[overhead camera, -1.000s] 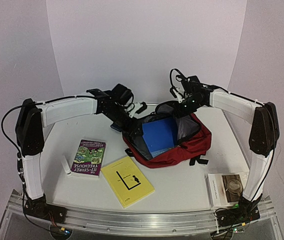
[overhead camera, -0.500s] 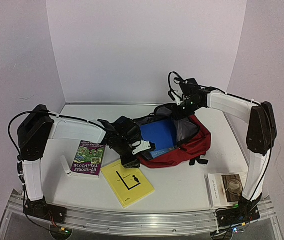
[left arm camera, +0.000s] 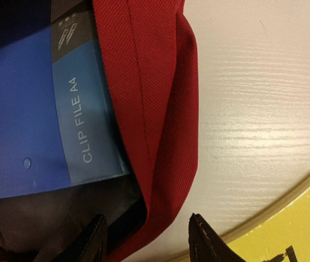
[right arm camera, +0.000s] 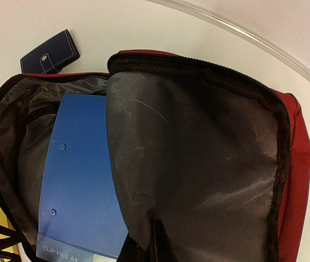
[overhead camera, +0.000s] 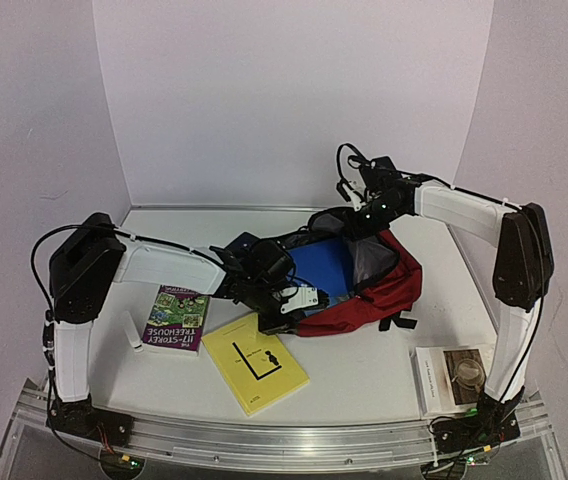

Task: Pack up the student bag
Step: Adjust the student bag at the center of the board.

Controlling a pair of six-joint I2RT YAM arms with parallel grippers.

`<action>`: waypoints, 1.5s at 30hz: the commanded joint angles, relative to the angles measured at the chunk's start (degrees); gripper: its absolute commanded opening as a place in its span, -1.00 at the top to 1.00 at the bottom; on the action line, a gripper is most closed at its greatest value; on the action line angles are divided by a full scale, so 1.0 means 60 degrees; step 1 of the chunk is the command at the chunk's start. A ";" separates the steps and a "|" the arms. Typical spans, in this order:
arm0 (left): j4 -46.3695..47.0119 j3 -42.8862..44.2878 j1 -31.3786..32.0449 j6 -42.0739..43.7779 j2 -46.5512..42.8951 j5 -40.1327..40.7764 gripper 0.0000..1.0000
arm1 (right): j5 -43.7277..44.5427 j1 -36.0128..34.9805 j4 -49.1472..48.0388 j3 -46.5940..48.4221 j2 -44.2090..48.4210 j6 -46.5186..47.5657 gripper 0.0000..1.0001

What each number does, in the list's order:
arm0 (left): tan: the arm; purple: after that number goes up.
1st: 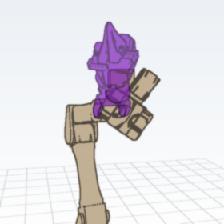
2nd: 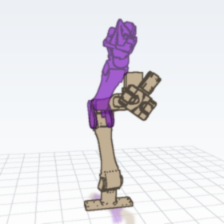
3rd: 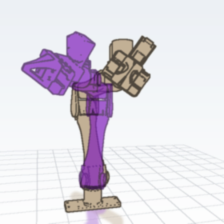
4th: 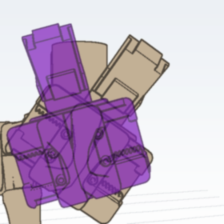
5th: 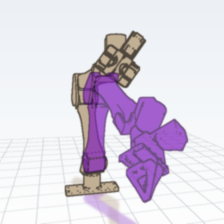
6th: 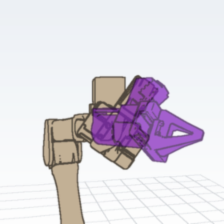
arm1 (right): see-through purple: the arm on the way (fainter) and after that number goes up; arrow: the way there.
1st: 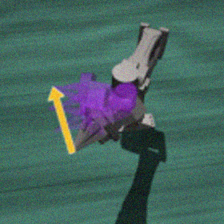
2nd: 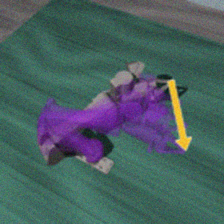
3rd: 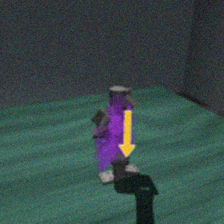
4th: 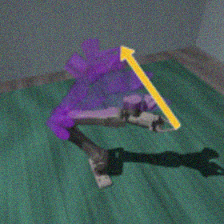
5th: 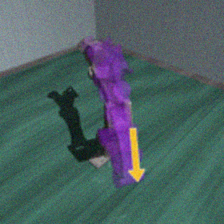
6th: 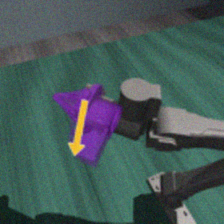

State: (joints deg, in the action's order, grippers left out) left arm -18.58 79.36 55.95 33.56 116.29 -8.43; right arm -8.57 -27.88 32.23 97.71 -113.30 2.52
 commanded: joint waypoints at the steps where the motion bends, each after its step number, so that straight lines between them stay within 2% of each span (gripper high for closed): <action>1: 0.0447 0.0528 0.0089 -0.0008 0.0403 -0.0134 -0.02 | -0.0168 0.0056 0.0042 0.0221 -0.0057 -0.0157 0.99; 4: 0.0560 0.0736 0.0161 -0.0188 0.0656 0.0129 0.09 | -0.0166 0.0061 0.0046 0.0186 -0.0043 -0.0157 1.00; 7: 0.0512 0.0877 0.0261 -0.0322 0.0744 0.0403 0.40 | -0.0172 0.0061 0.0046 0.0170 -0.0050 -0.0157 1.00; 11: 0.0358 0.0885 0.0277 -0.0650 0.0265 0.0099 0.82 | -0.0144 0.0069 0.0034 0.0166 -0.0058 -0.0157 1.00; 14: 0.0270 0.0871 0.0271 -0.0755 -0.0155 -0.0035 0.98 | -0.0076 0.0073 0.0033 0.0252 -0.0098 -0.0157 1.00; 19: -0.0353 0.1167 0.0229 -0.0744 -0.0613 -0.0054 0.98 | -0.0024 0.0151 0.0038 0.0486 -0.0151 -0.0157 1.00; 27: -0.1032 0.1714 0.0035 -0.1336 0.0033 -0.0540 0.26 | -0.0259 0.0235 0.0043 0.0562 -0.0274 -0.0290 1.00; 37: -0.0526 0.1669 0.0032 -0.1851 0.0683 -0.0832 0.09 | -0.0365 0.0231 0.0034 0.0533 -0.0394 -0.0348 1.00; 41: -0.0548 0.1730 0.0035 -0.1902 0.1025 -0.0829 0.14 | -0.0351 0.0230 0.0034 0.0504 -0.0381 -0.0340 1.00; 43: -0.0567 0.1811 0.0035 -0.1921 0.1133 -0.0662 0.39 | -0.0336 0.0235 0.0034 0.0494 -0.0392 -0.0327 1.00; 45: -0.0726 0.1983 0.0043 -0.1931 0.1164 -0.0488 0.76 | -0.0339 0.0234 0.0034 0.0492 -0.0399 -0.0318 1.00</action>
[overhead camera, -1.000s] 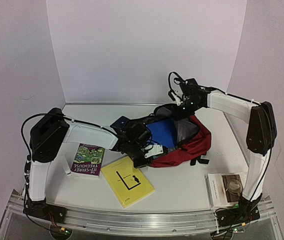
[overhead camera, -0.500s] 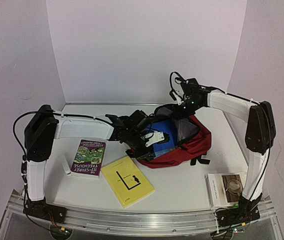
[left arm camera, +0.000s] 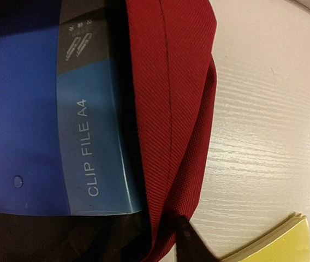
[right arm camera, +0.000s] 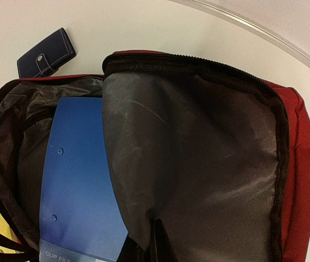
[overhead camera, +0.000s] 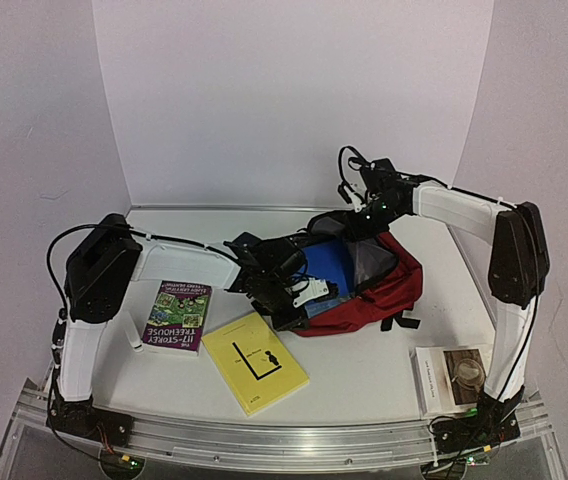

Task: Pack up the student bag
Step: Adjust the student bag at the center of the board.

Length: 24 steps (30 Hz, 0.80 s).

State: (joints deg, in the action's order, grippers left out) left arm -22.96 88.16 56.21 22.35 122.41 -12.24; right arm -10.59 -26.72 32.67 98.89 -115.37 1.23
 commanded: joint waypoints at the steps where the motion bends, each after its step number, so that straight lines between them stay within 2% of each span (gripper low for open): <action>1: -0.0226 0.0703 0.0001 -0.0052 0.0124 0.0239 0.89 | -0.0005 0.0038 -0.0039 0.0295 -0.0062 -0.0103 1.00; 2: -0.0562 0.0992 -0.0006 -0.0030 0.0090 0.0327 0.98 | 0.0000 0.0035 -0.0038 0.0292 -0.0063 -0.0103 1.00; 6: -0.1731 0.2134 -0.0042 0.0333 -0.0335 0.0706 1.00 | 0.0063 0.0036 -0.0039 0.0353 -0.0102 -0.0074 1.00; 10: -0.1816 0.2711 -0.0119 0.0646 -0.1149 0.0788 0.99 | 0.0100 0.0044 -0.0039 0.0537 -0.0189 -0.0084 1.00; 20: -0.2004 0.2597 -0.0294 0.0561 -0.1891 0.0782 1.00 | 0.0237 0.0157 -0.0024 0.0942 -0.0317 -0.0059 1.00; 24: -0.2299 0.2518 -0.0344 0.0385 -0.1852 0.0388 0.99 | 0.0307 0.0317 0.0007 0.1543 -0.0392 -0.0102 1.00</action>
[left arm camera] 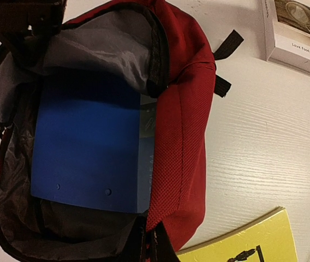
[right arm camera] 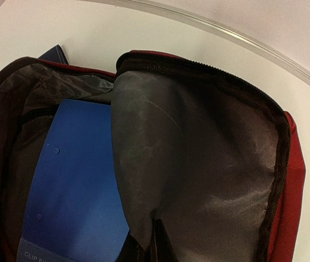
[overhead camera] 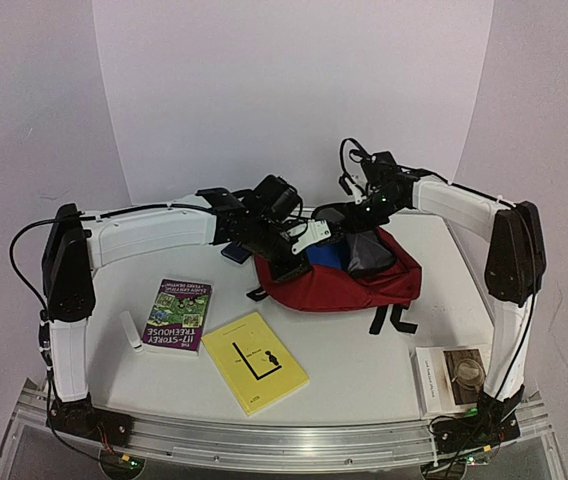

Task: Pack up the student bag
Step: Adjust the student bag at the center of the board.

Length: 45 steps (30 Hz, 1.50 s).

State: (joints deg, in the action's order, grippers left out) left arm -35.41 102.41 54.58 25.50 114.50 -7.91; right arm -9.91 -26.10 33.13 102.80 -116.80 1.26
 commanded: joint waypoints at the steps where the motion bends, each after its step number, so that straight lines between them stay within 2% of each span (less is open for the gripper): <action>1: -0.0315 0.0146 -0.0073 -0.0198 -0.0491 -0.0577 1.00 | 0.0190 0.0262 -0.0056 0.1068 -0.0174 -0.0130 1.00; 6: -0.0883 -0.0010 -0.0071 -0.0311 0.0216 -0.0253 1.00 | 0.0113 0.0391 0.0019 0.1703 -0.0180 -0.0120 1.00; 10: 0.0110 -0.0937 -0.0084 -0.0591 0.0542 0.0792 0.99 | -0.0174 0.0395 0.0057 0.1339 -0.0469 -0.0025 0.97; 15: 0.0728 -0.1049 -0.0087 -0.1568 0.0552 0.1158 0.85 | -0.0042 0.0388 0.0014 0.1058 -0.0821 0.0267 0.87; 17: 0.0911 -0.1050 -0.0087 -0.1851 0.0422 0.1458 0.69 | -0.0025 0.0393 0.0019 0.1120 -0.0826 0.0296 0.79; 18: 0.0930 -0.1029 -0.0088 -0.2005 0.0350 0.1654 0.51 | -0.0004 0.0392 0.0036 0.1155 -0.0782 0.0310 0.71; 20: 0.0912 -0.1015 -0.0087 -0.2319 0.0185 0.1739 0.14 | 0.0090 0.0402 0.0075 0.1132 -0.0573 0.0396 0.34; 26: 0.1011 -0.1355 -0.0093 -0.3472 -0.0874 0.1772 -0.60 | -0.0262 0.0840 0.0500 0.0630 0.0834 0.0677 -0.59; 29: 0.1041 -0.1530 -0.0089 -0.4099 -0.1311 0.1667 -0.84 | -0.0585 0.1100 0.0905 -0.0151 0.1877 0.1149 -0.92; 32: 0.1067 -0.1710 -0.0089 -0.4592 -0.1572 0.1446 -0.99 | -0.0725 0.1434 0.1582 -0.1462 0.3280 0.1995 -0.97; 38: 0.1195 -0.1953 -0.0086 -0.4902 -0.1437 0.1012 -0.99 | -0.0572 0.2375 0.3605 -0.4220 0.5352 0.4313 -0.97; 45: 0.1494 -0.1715 0.0004 -0.5107 -0.0710 -0.0089 -0.99 | 0.0793 0.3146 0.4967 -0.6758 0.6752 0.6157 -0.97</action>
State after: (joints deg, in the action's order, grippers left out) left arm -29.14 91.11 54.26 -3.27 107.42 -3.38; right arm -10.35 -9.88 55.23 68.29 -79.40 28.88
